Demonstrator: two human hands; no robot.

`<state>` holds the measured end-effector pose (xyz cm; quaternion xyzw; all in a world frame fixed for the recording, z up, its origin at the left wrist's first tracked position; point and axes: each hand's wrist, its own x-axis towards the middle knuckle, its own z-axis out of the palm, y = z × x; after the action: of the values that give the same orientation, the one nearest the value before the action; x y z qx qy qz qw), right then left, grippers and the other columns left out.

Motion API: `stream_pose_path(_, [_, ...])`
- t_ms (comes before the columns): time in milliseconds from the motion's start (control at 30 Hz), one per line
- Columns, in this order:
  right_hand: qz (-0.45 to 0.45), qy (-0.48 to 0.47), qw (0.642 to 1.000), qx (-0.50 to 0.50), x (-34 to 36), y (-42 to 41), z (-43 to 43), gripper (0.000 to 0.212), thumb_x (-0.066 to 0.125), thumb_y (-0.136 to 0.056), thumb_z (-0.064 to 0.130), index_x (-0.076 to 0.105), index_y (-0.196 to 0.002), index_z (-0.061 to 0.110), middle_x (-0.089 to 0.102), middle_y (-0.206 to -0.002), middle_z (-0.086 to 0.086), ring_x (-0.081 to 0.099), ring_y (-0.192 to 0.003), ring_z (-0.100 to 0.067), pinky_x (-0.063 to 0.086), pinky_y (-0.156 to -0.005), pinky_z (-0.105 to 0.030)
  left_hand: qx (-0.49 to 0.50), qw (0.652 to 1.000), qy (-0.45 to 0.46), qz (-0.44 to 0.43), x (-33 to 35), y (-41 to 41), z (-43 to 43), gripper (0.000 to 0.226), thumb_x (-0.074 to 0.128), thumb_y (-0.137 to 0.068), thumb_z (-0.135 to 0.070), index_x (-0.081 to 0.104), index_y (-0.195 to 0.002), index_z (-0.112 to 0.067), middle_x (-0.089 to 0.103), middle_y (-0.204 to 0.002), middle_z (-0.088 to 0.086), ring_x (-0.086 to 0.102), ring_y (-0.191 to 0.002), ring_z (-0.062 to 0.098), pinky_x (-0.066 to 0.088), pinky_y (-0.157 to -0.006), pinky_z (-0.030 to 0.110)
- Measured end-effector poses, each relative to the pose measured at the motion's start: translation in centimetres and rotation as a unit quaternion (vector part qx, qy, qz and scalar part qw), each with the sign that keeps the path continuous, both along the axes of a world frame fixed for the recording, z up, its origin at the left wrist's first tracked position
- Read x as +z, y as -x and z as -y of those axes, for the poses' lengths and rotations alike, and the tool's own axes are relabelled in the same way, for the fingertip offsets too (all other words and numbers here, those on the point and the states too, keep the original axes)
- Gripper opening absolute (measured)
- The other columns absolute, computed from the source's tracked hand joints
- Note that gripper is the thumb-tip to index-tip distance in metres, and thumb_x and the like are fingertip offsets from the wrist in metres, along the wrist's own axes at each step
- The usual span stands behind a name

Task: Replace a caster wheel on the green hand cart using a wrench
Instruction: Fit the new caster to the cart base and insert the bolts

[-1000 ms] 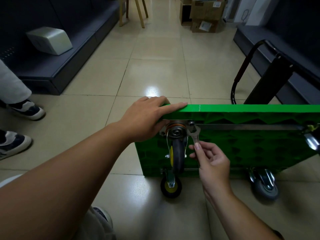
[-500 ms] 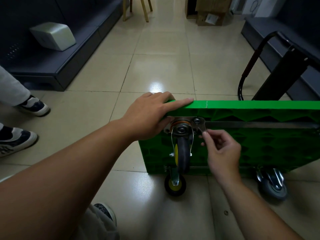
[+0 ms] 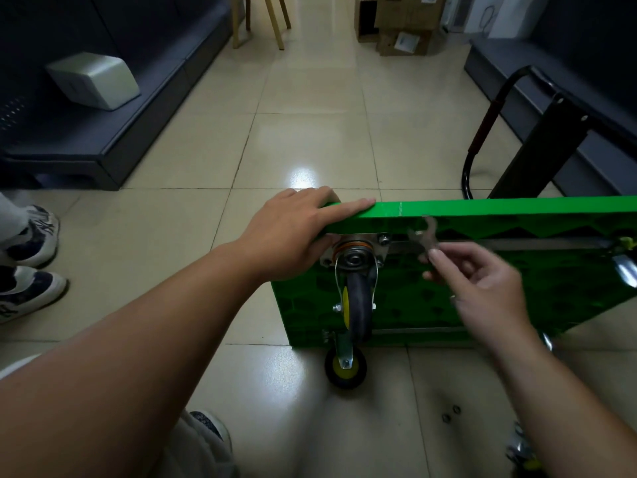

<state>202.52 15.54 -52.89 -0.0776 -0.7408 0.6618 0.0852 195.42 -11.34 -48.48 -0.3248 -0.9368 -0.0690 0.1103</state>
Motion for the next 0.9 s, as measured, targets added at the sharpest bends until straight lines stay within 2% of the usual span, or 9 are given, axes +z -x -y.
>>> stream_pose_path(67, [0.033,0.153,0.986,-0.05,-2.3,-0.6,1.5,0.011,0.067,-0.092,0.01,0.07,-0.098,0.018,0.078,-0.093,-0.003,0.073,-0.076,-0.01,0.056,-0.065,-0.016,0.0,1.0,0.0,-0.002,0.0,0.1,0.0,0.068,0.058,-0.102,-0.03,0.027,-0.16,-0.044,0.058,-0.127,-0.001,0.055,-0.106,0.022,0.023,-0.079,0.028])
stream_pose_path(133, [0.035,0.185,0.979,-0.071,-4.1,-0.8,2.8,0.01,0.066,-0.093,0.006,0.069,-0.098,0.014,0.079,-0.089,-0.004,0.071,-0.071,-0.009,0.056,-0.065,-0.016,-0.001,1.0,0.002,-0.002,-0.1,0.1,0.0,0.068,0.058,-0.102,-0.03,0.027,-0.16,-0.044,0.058,-0.126,-0.001,0.055,-0.106,0.022,0.026,-0.08,0.028])
stream_pose_path(433, [0.005,0.198,0.978,-0.066,-5.7,0.0,4.7,0.008,0.066,-0.093,0.002,0.068,-0.1,0.006,0.077,-0.09,-0.01,0.07,-0.07,-0.012,0.056,-0.067,-0.018,0.0,1.0,0.006,-0.009,-0.3,0.3,0.2,0.068,0.057,-0.102,-0.032,0.026,-0.161,-0.045,0.057,-0.126,-0.001,0.055,-0.106,0.021,0.028,-0.082,0.028])
stream_pose_path(567, [-0.004,0.202,0.977,-0.062,-5.6,0.0,4.5,0.009,0.066,-0.093,0.003,0.068,-0.101,0.006,0.077,-0.091,-0.01,0.07,-0.074,-0.013,0.056,-0.07,-0.019,-0.004,1.0,0.008,-0.008,-0.5,0.4,0.2,0.068,0.057,-0.102,-0.033,0.025,-0.161,-0.044,0.058,-0.125,-0.001,0.056,-0.104,0.022,0.035,-0.082,0.033])
stream_pose_path(733, [-0.016,0.157,0.987,-0.035,-6.2,-0.2,4.7,0.009,0.07,-0.09,0.005,0.07,-0.098,0.004,0.077,-0.091,-0.011,0.073,-0.081,-0.017,0.056,-0.072,-0.02,-0.005,1.0,0.009,-0.018,-0.7,0.7,0.4,0.068,0.056,-0.102,-0.035,0.024,-0.161,-0.045,0.058,-0.125,-0.002,0.056,-0.103,0.021,0.032,-0.08,0.03])
stream_pose_path(833, [-0.042,0.121,0.99,-0.051,-6.7,0.5,4.5,0.008,0.069,-0.091,0.001,0.07,-0.095,0.008,0.077,-0.087,-0.004,0.074,-0.084,-0.016,0.057,-0.072,-0.019,-0.003,1.0,0.007,-0.018,-0.7,0.8,0.4,0.068,0.056,-0.102,-0.034,0.025,-0.161,-0.045,0.058,-0.125,-0.002,0.056,-0.104,0.021,0.031,-0.08,0.03])
stream_pose_path(900, [-0.059,0.079,0.993,-0.059,-6.8,1.1,4.5,0.012,0.07,-0.091,0.001,0.071,-0.093,0.013,0.076,-0.084,0.001,0.074,-0.08,-0.015,0.057,-0.072,-0.018,-0.003,1.0,0.005,-0.018,-0.8,0.7,0.4,0.067,0.056,-0.101,-0.034,0.026,-0.161,-0.045,0.058,-0.125,-0.002,0.056,-0.105,0.022,0.033,-0.081,0.032])
